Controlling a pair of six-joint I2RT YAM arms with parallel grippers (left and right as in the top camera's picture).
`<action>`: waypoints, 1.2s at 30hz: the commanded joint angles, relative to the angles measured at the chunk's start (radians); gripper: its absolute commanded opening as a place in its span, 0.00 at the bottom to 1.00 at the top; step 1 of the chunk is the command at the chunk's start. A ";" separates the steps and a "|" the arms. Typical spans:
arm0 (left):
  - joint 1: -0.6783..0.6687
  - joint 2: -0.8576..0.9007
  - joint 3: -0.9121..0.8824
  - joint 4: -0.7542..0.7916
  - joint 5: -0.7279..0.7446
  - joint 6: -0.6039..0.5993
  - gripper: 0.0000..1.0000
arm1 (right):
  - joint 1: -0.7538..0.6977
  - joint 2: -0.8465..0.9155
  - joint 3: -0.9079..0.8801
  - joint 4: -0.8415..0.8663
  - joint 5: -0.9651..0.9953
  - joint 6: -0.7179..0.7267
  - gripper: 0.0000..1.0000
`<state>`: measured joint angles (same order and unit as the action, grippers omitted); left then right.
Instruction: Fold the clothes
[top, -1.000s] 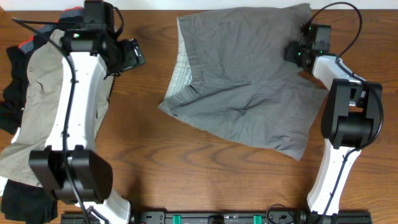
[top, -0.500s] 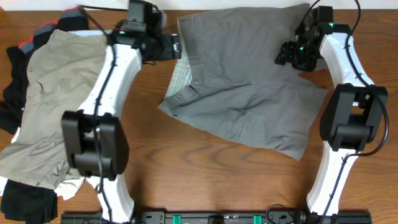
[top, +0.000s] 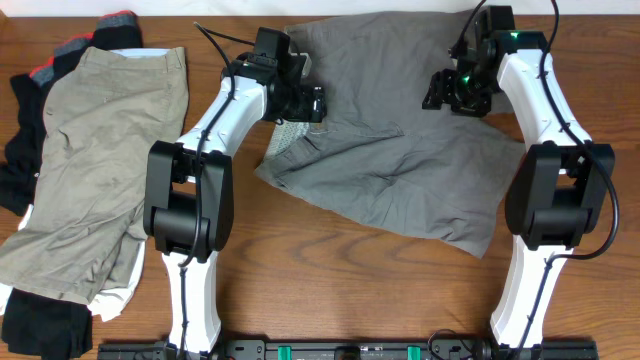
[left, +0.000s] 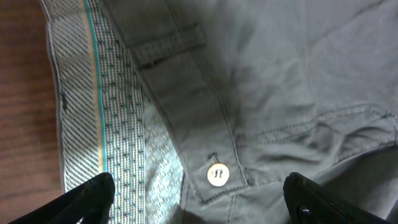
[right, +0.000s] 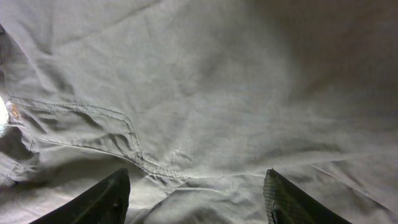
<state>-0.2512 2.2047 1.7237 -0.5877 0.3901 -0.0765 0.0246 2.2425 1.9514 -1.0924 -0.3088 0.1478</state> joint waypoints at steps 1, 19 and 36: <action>0.003 0.018 -0.006 0.019 0.013 0.017 0.88 | 0.001 -0.017 0.018 0.003 -0.004 -0.015 0.67; -0.034 0.111 -0.006 0.136 -0.043 0.031 0.75 | 0.001 -0.017 0.018 0.003 0.038 -0.015 0.65; -0.028 0.093 0.031 0.135 -0.044 0.008 0.14 | 0.001 -0.017 0.016 0.000 0.071 -0.015 0.64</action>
<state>-0.2882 2.3005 1.7248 -0.4435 0.3515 -0.0681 0.0246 2.2425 1.9514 -1.0897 -0.2489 0.1474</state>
